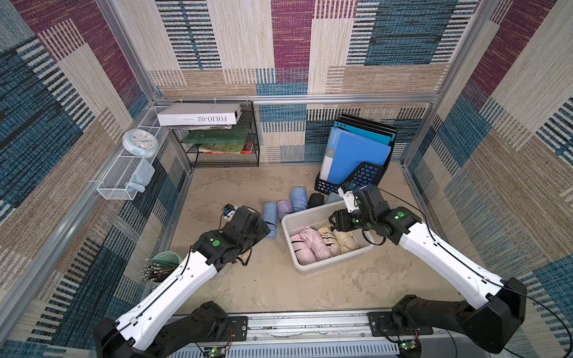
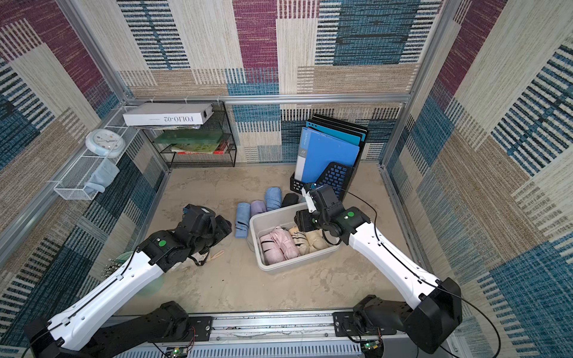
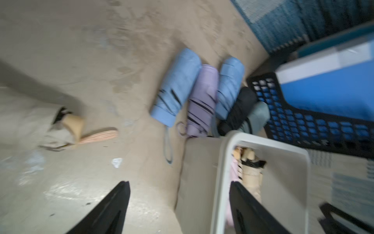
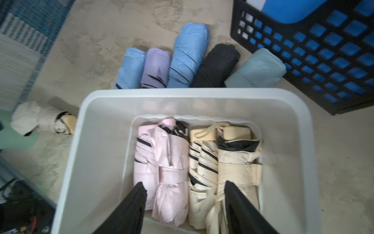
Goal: Put the umbrella into the storage box
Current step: Pick up the umbrella from the center of the board.
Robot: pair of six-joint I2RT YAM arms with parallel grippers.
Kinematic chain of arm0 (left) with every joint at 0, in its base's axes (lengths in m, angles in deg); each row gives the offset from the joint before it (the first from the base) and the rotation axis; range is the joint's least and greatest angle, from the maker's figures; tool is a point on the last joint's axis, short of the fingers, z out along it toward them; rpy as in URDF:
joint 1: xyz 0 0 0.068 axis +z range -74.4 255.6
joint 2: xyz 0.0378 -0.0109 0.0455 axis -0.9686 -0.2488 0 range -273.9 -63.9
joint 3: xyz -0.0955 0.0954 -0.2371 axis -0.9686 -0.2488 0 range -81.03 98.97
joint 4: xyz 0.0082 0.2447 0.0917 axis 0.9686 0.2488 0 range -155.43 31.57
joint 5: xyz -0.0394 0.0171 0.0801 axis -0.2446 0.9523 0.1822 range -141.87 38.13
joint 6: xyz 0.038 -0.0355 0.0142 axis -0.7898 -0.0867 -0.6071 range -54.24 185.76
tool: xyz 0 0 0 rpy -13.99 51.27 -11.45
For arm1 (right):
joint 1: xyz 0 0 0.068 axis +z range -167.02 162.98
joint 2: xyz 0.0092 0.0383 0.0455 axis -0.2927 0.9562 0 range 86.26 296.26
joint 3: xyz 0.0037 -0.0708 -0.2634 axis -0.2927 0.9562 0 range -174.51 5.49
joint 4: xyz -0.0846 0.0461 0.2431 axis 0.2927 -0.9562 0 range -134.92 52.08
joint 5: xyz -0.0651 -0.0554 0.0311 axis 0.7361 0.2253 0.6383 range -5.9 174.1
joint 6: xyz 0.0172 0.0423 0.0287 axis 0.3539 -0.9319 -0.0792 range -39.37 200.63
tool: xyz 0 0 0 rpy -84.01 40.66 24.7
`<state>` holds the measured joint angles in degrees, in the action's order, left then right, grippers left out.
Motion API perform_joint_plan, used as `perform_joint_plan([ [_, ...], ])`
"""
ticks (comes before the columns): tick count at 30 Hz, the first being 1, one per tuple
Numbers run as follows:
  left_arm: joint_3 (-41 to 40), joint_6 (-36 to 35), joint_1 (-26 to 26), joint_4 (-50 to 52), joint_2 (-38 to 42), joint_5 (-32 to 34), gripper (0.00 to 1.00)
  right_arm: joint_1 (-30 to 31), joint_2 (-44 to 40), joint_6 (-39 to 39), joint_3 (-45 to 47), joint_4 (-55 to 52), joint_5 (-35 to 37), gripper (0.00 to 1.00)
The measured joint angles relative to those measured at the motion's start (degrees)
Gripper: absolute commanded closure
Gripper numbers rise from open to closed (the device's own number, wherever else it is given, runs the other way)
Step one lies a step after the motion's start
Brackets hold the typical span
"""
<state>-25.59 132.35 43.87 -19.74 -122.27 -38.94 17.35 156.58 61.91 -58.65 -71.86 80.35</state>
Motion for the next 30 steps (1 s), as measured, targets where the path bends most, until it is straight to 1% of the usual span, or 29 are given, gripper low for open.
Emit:
perform_joint_plan([
  [4,-4.31,3.15,6.91,6.62,0.72,0.07,0.12,1.20,-0.48,-1.42,0.35,2.91,-3.96,0.26],
  [8,-7.63,5.90,12.50,9.27,-0.72,-0.42,0.09,1.95,-0.59,-1.73,0.81,4.37,-5.97,0.24],
  [12,-9.53,7.54,17.73,8.98,-2.58,-0.44,0.08,1.95,-0.98,-1.70,1.75,5.14,-7.06,0.23],
  [16,-11.74,7.98,22.64,5.14,-5.22,-0.50,0.06,1.95,-0.94,-1.51,2.27,5.35,-7.76,0.23],
  [20,-11.98,7.98,25.20,0.68,-9.29,-0.61,0.06,1.95,-0.50,-1.46,2.47,5.51,-8.28,0.23],
  [24,-12.17,9.55,25.97,-1.64,-13.22,-0.31,0.06,1.95,-0.31,-1.46,2.54,5.53,-8.31,0.23],
  [26,-12.70,10.58,26.01,-2.51,-14.99,-0.15,0.08,1.95,-0.31,-1.49,2.54,5.53,-8.31,0.24],
  [30,-13.53,12.59,26.12,-4.39,-17.77,-0.04,0.16,1.97,-0.68,-1.60,2.56,5.51,-8.28,0.24],
])
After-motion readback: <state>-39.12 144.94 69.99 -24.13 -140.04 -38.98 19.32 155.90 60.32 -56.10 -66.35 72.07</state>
